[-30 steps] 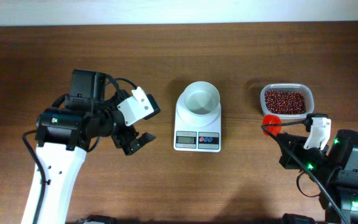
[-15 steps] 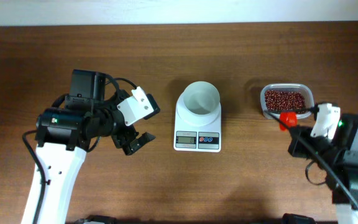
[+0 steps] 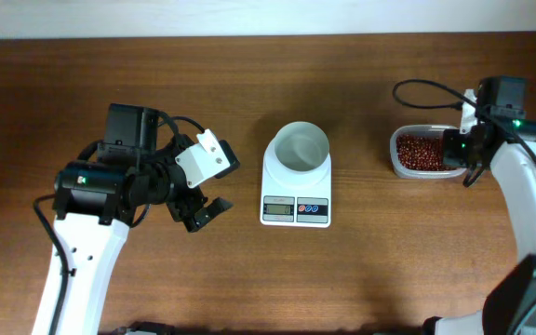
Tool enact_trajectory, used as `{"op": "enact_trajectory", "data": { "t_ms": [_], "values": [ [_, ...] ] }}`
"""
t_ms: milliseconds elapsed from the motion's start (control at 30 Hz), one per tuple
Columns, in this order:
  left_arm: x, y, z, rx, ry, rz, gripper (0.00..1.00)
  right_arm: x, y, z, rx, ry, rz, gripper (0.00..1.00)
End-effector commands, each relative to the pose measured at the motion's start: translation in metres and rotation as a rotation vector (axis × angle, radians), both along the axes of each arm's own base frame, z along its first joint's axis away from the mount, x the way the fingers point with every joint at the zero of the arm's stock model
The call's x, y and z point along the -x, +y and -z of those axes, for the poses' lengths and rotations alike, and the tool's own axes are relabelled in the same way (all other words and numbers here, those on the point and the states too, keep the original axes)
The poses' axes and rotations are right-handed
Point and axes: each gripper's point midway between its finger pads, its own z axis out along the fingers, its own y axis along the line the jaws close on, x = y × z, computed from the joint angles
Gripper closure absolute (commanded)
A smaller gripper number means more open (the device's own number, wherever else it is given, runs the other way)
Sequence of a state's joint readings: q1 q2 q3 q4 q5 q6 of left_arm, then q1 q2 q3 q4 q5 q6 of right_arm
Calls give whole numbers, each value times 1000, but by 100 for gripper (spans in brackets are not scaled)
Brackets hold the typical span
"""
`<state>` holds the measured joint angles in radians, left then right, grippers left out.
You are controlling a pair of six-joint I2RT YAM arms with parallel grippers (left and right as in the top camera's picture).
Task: Scoop and weigh 50g on scale
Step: 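Move the scoop with the right gripper over the bean tub, then dip the scoop into the red beans and lift it out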
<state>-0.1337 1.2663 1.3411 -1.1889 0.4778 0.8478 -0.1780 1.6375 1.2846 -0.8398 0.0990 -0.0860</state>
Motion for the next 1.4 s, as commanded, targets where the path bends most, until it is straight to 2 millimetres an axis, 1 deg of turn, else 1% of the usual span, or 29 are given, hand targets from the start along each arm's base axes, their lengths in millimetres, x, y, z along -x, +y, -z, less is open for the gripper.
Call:
{"op": "enact_trajectory", "data": {
  "t_ms": [0,67,100,133,200,233,333,367,400,467,500,667,733,800,833,867,933,1033,1100,1167,1233,1267,1300,1367],
  "values": [
    [0,-1,-2,6,-2,-2,1,-5,-12,19,45,54,9,96],
    [0,-1,-2,6,-2,-2,1,-4,-10,40,24,107,4,96],
    [0,-1,-2,6,-2,-2,1,-4,-4,49,-14,127,-8,96],
    [0,-1,-2,5,-2,-2,1,-6,9,58,-89,137,-31,96],
    [0,-1,-2,6,-2,-2,1,-8,26,60,-186,124,-60,96],
    [0,-1,-2,6,-2,-2,1,-9,30,59,-211,117,-66,96],
    [0,-1,-2,5,-2,-2,1,-9,33,56,-321,91,-53,96],
    [1,-1,-2,6,-2,-2,1,-9,34,54,-374,79,-48,96],
    [0,-1,-2,6,-2,-2,1,-9,35,49,-472,53,-36,96],
    [0,-1,-2,6,-2,-2,1,-4,28,44,-557,40,-3,96],
    [0,-1,-2,5,-2,-2,1,3,21,42,-607,41,33,96],
    [0,-1,-2,6,-2,-2,1,5,14,29,-747,-24,51,96],
    [0,-1,-2,6,-2,-2,1,5,13,35,-761,-9,64,96],
    [0,-1,-2,6,-2,-2,1,4,18,43,-806,1,63,96],
    [0,-1,-2,6,-2,-2,1,3,18,49,-818,9,66,96],
    [0,-1,-2,5,-2,-2,1,1,18,59,-825,23,72,96],
    [0,-1,-2,6,-2,-2,1,2,17,70,-837,46,83,96],
    [1,-1,-2,6,-2,-2,1,0,17,65,-837,32,74,96],
    [0,-1,-2,5,-2,-2,1,1,14,64,-844,27,85,96],
    [0,-1,-2,6,-2,-2,1,1,9,56,-904,-11,100,96],
    [0,-1,-2,6,-2,-2,1,-1,5,41,-998,-89,74,96],
    [0,-1,-2,6,-2,-2,1,1,2,37,-1027,-109,79,96],
    [0,-1,-2,6,-2,-2,1,3,-4,36,-1035,-116,98,96],
    [0,-1,-2,6,-2,-2,1,6,-9,35,-1041,-121,110,96]
  ]
}}
